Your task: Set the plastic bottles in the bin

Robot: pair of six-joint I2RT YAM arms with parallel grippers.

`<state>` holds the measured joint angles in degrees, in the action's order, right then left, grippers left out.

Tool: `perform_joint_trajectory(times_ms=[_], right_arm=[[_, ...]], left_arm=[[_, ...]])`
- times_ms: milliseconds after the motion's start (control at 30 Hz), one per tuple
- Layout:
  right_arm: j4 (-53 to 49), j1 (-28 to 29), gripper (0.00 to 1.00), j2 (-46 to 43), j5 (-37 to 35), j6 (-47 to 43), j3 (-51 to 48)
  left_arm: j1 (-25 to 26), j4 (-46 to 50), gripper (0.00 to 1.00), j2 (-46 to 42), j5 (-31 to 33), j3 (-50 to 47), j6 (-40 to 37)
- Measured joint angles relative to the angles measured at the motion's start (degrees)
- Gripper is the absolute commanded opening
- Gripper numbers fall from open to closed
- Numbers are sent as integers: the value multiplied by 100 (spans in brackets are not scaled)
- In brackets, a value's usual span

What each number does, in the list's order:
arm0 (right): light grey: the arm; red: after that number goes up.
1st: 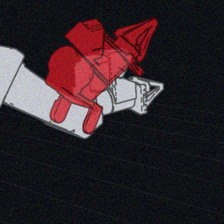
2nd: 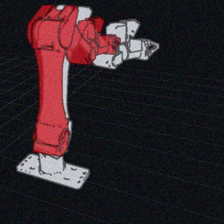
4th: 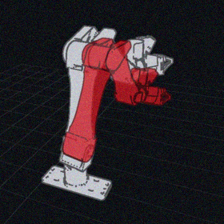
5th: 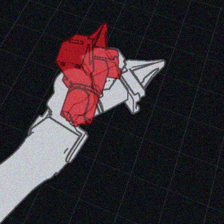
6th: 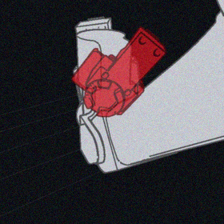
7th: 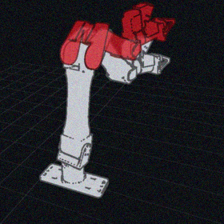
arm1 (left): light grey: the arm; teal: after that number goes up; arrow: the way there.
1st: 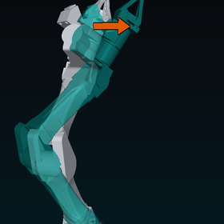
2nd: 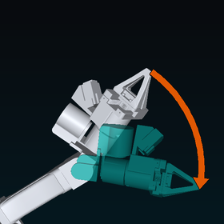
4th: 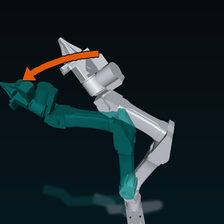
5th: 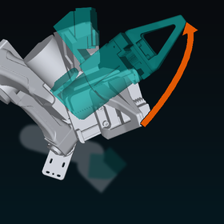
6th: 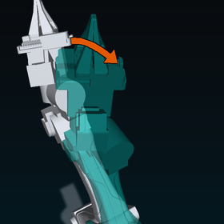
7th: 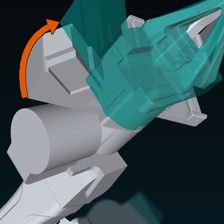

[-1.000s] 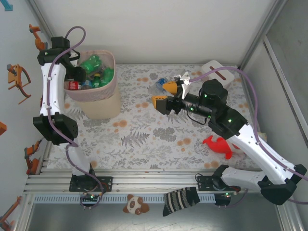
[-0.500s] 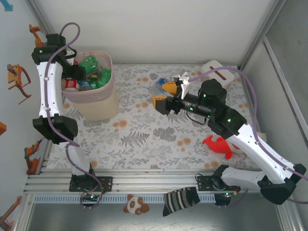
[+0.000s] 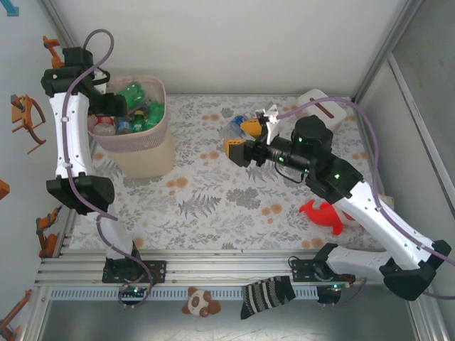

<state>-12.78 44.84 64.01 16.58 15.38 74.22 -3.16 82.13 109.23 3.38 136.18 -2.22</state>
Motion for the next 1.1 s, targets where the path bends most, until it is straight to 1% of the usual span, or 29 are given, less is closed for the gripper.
perform_joint_trajectory(times_ms=[167, 267, 367, 467, 567, 733, 933, 1033, 1100], right_arm=[[-341, -28, 81, 348, -634, 31, 313], [-651, -168, 80, 704, -1014, 179, 632], [-894, -369, 80, 1123, -1366, 411, 918], [-1064, -605, 79, 1574, -1692, 752, 1080], [-1134, -879, 80, 2074, -1974, 1132, 1163], [-1193, -1228, 84, 3119, -2376, 1598, 1462], [-1231, -1276, 85, 4461, -2741, 2076, 2186], [-1276, -1279, 88, 5104, -2951, 2371, 2664], [-1305, -1279, 89, 5460, -3071, 2546, 2951]], left_arm=[[0, 4, 82, -192, -179, 59, 31], [0, 0, 82, -382, -391, 63, 59], [0, -28, 82, -634, -688, 55, 107], [0, -227, 82, -1038, -1091, -221, 197], [-4, -566, 82, -1561, -1534, -798, 341], [-4, -1480, 82, -2494, -2387, -2159, 719], [-4, -2844, 83, -3541, -3366, -3779, 1373], [4, -3344, 83, -3965, -3687, -4282, 1650], [13, -3545, 83, -4146, -3818, -4409, 1762]])
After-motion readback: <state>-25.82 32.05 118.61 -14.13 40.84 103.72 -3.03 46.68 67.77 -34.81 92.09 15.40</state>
